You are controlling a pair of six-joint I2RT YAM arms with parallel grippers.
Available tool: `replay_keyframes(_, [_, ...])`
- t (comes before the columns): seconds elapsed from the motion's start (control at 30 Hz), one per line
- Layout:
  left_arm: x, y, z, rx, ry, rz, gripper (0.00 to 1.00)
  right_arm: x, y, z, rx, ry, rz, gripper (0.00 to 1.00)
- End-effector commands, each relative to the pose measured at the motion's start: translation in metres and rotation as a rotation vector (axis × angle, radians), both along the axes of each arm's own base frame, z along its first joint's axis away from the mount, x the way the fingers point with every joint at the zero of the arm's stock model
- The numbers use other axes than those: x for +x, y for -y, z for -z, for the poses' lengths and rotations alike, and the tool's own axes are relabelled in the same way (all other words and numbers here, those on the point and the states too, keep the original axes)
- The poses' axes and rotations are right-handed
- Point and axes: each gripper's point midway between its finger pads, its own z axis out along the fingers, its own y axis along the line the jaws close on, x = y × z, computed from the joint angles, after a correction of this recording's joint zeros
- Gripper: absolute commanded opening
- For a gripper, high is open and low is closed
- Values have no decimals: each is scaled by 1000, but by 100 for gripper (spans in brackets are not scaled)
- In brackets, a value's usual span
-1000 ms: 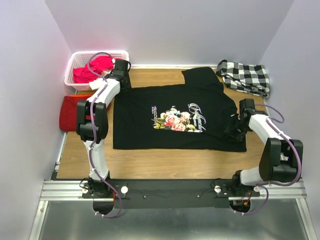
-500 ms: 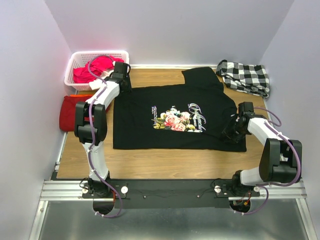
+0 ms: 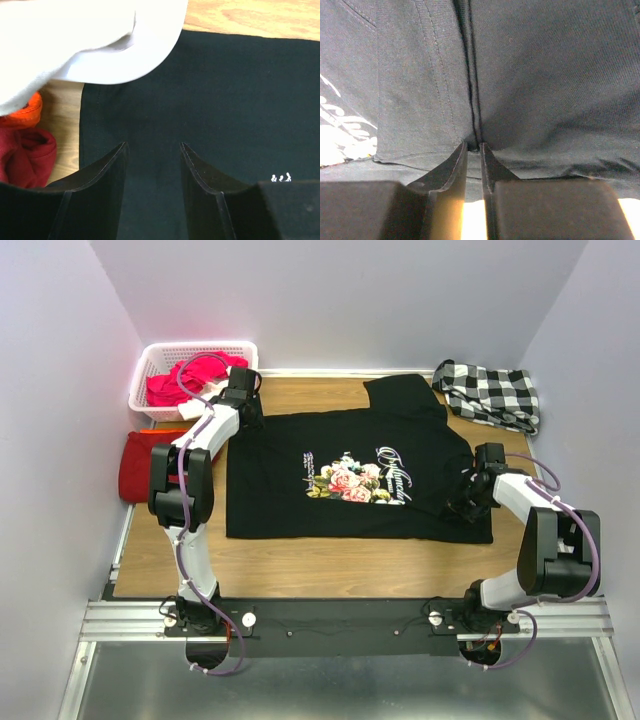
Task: Fold and stack the t-shirts
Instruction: Fold the flattened tshirt in 1/3 of the way
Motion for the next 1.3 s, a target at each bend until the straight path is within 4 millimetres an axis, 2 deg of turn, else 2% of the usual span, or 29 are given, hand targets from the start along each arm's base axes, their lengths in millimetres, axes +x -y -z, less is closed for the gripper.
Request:
replay_keyframes(0.0, [0, 3, -18, -11, 39, 18, 54, 8, 2, 0, -23, 27, -3, 19])
replay_keyframes(0.27, [1, 3, -19, -6, 42, 14, 54, 20, -2, -17, -9, 69, -1, 17])
replay_keyframes(0.47, [4, 2, -19, -2, 40, 15, 54, 32, -5, -31, 2, 100, -8, 1])
replay_keyframes(0.57, [4, 2, -17, 0, 36, 14, 53, 41, -6, -40, 7, 130, -12, 1])
replay_keyframes(0.67, [4, 2, -16, 1, 33, 14, 53, 47, -7, -41, 9, 132, -19, 1])
replay_keyframes(0.8, [4, 1, -14, 6, 27, 14, 53, 64, -10, -45, 21, 153, -37, 1])
replay_keyframes(0.93, [6, 1, -15, 11, 29, 11, 53, 93, -16, -57, 32, 205, -63, 1])
replay_keyframes(1.0, [7, 1, -14, 12, 26, 11, 53, 103, -20, -52, 46, 200, -75, 1])
replay_keyframes(1.07, [7, 1, -15, 13, 28, 10, 53, 118, -27, -57, 54, 227, -96, 1])
replay_keyframes(1.13, [8, 0, -16, 17, 29, 9, 53, 125, -34, -50, 57, 215, -114, 1])
replay_keyframes(1.17, [7, -1, -15, 18, 24, 7, 53, 135, -36, -55, 62, 236, -119, 1])
replay_keyframes(1.2, [7, -1, -15, 22, 23, 6, 53, 138, -35, -49, 63, 221, -117, 1])
replay_keyframes(1.23, [9, -1, -16, 23, 26, 6, 53, 140, -51, -48, 66, 223, -157, 1])
replay_keyframes(1.27, [8, -2, -16, 24, 23, 4, 53, 143, -54, -47, 64, 221, -166, 1])
